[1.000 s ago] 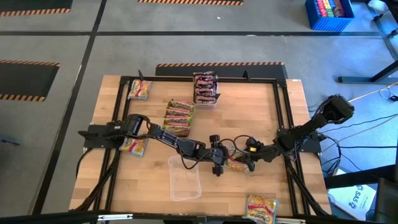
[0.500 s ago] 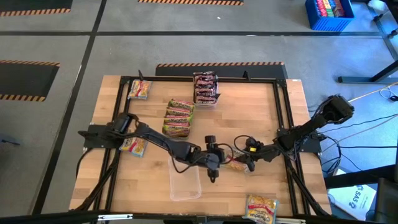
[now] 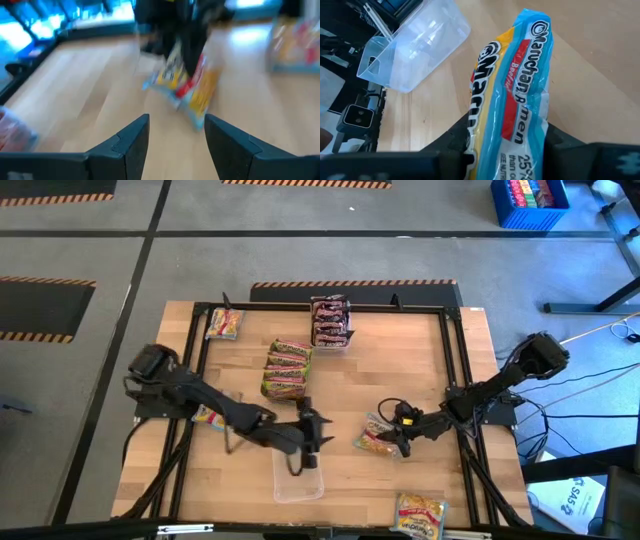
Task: Sort Maruchan noodles
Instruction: Put the blue noodle pack into the bottom transparent bin
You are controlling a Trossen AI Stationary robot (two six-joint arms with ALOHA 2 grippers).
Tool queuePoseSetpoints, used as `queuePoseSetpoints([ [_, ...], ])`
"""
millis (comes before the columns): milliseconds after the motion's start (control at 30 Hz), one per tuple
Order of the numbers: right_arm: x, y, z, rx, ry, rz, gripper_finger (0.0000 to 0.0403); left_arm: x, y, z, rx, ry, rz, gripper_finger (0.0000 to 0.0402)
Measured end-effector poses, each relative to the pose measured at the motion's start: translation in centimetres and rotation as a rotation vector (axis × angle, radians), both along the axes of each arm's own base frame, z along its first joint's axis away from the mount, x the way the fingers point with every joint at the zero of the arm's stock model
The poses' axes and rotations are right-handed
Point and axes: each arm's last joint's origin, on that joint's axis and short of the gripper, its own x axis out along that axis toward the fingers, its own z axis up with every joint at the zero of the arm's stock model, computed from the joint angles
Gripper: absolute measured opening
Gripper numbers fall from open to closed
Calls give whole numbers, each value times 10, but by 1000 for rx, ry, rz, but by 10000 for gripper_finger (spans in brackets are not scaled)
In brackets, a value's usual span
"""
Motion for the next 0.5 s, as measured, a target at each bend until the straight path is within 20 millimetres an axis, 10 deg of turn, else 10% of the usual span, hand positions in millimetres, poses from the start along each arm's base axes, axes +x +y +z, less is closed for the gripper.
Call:
queuePoseSetpoints([
  [500,15,9,19,-48,-104,48,119,-49,-3,15,-85,-148,-89,184],
])
